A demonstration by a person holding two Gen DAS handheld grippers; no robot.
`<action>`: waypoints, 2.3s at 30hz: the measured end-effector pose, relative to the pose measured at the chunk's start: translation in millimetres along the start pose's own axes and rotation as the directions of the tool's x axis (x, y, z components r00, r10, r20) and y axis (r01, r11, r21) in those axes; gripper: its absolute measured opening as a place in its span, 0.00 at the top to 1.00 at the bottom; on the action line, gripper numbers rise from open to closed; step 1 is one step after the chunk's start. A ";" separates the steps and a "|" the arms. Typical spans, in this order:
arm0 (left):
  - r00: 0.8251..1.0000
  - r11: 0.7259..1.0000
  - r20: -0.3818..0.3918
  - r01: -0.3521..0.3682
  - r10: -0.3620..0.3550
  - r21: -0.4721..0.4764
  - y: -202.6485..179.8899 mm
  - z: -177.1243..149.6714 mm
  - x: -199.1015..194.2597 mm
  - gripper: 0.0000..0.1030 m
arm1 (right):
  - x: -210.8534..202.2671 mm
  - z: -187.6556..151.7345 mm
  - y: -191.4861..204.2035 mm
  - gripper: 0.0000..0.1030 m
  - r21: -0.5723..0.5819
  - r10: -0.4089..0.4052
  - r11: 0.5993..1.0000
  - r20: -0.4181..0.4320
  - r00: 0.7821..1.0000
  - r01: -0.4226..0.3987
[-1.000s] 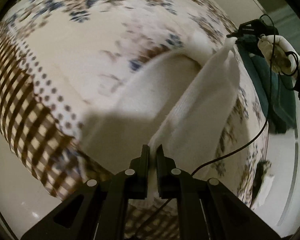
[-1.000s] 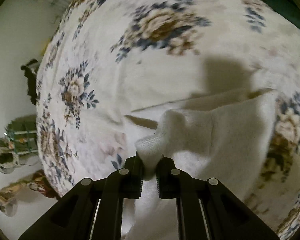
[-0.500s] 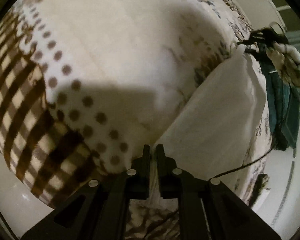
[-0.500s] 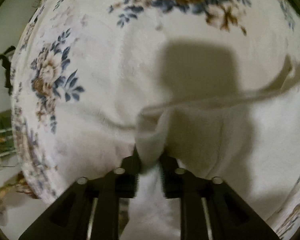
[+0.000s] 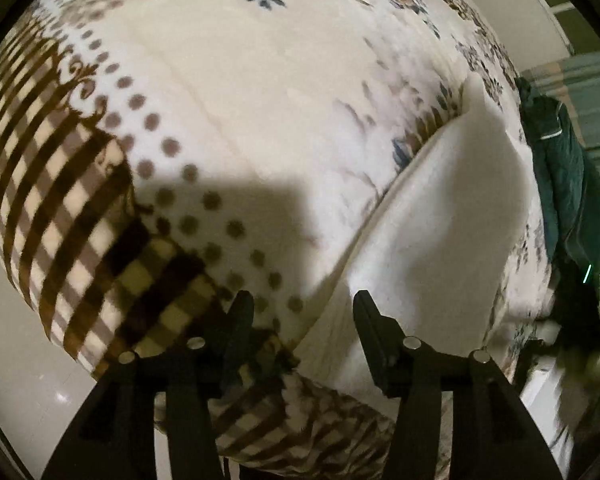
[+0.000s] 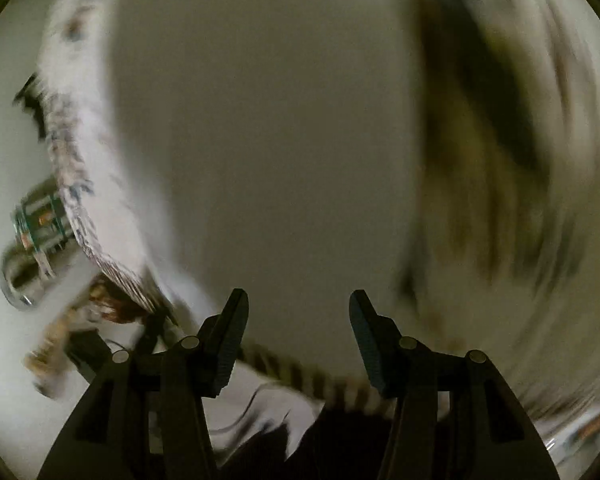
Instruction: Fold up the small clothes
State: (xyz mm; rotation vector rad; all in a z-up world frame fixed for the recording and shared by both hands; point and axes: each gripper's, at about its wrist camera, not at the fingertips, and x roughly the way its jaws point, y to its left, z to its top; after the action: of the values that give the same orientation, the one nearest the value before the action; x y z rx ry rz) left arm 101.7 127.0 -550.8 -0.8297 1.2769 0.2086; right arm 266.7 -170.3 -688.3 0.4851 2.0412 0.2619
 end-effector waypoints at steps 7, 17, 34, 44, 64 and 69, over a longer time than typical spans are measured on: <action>0.997 0.997 0.032 -0.071 0.071 0.013 -9.2 -17.0 0.3 0.52 | 66.4 -66.5 -99.0 0.91 0.316 0.349 0.873 0.131 0.928 -0.373; 0.990 0.979 0.022 -0.141 0.140 0.150 -27.7 -32.2 8.8 0.52 | 50.8 -121.1 -99.6 0.96 0.181 0.112 0.971 0.239 0.965 -0.158; 0.982 0.974 0.135 -0.155 0.133 0.163 -35.2 -26.6 -8.7 0.97 | 68.5 -139.6 -67.5 0.97 0.072 0.080 0.993 0.177 0.981 -0.094; 0.989 0.965 0.031 -0.151 0.147 0.214 -14.1 -11.5 19.0 0.92 | 106.9 -112.5 -57.7 0.95 0.055 0.072 0.995 0.132 0.989 -0.080; 0.991 0.868 0.013 0.110 -0.133 0.484 -232.5 243.4 99.4 0.40 | -120.3 104.6 -9.7 0.36 0.037 0.109 0.988 0.525 0.844 -0.151; 0.989 0.846 -0.029 0.139 -0.144 0.514 -274.0 275.0 142.1 0.40 | -160.1 179.3 -4.1 0.36 0.043 0.141 0.978 0.594 0.792 -0.206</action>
State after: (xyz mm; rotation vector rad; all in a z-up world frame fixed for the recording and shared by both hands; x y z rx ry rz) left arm 511.2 71.1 -546.7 -0.4512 1.1762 -0.2458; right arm 491.6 -247.5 -653.0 0.7237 1.4018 0.0908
